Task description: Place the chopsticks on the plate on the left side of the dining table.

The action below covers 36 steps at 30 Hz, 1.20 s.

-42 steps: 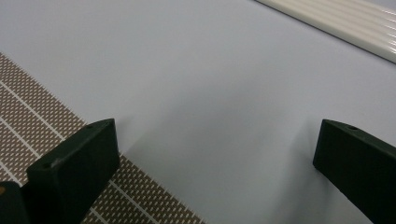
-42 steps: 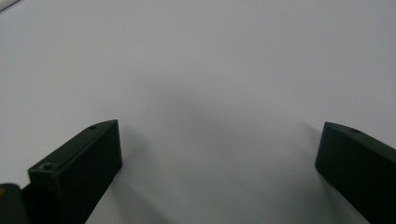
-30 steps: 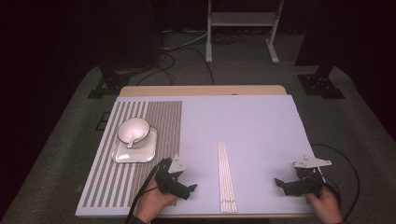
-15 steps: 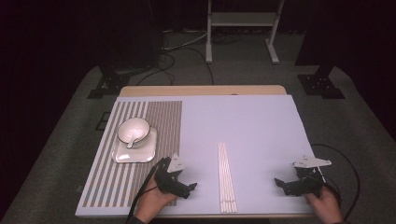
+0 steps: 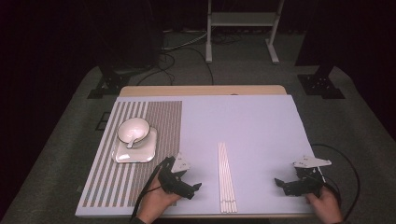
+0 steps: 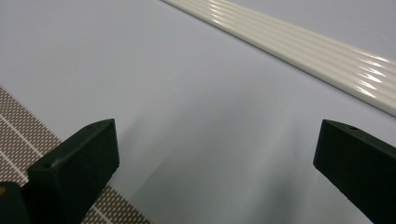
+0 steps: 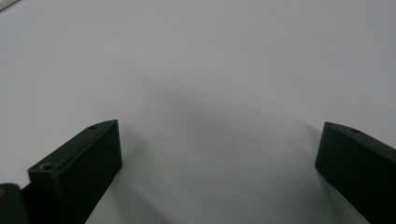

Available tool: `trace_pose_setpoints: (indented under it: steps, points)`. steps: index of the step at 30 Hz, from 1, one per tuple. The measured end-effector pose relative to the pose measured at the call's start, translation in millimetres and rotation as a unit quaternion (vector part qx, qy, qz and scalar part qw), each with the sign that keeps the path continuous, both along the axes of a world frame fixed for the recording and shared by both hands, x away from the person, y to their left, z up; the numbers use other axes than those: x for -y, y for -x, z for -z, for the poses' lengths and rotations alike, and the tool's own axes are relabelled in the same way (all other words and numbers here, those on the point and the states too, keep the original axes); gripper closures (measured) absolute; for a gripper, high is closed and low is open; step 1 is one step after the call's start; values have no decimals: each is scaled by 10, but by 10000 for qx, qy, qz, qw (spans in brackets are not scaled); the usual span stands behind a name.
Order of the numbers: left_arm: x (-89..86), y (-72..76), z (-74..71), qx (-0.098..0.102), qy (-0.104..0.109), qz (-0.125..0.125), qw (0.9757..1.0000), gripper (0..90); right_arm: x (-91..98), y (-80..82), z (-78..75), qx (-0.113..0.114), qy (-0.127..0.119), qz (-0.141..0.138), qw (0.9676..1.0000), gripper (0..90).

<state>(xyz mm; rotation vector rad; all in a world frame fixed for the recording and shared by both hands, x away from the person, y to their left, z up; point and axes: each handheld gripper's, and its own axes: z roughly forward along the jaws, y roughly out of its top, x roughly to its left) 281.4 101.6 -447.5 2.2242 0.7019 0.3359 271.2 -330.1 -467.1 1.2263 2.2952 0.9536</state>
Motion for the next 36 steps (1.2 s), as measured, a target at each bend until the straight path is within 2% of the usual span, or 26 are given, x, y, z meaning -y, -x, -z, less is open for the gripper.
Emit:
trace_pose_setpoints:
  steps: [13,36]
  points:
    - [109,21,-57,-10,180,75,9998,0,-1,0,-1,-7,0,5,10000,0]
    - [329,27,-39,-68,217,281,9993,0,0,0,-1,-9,3,2,10000,0]
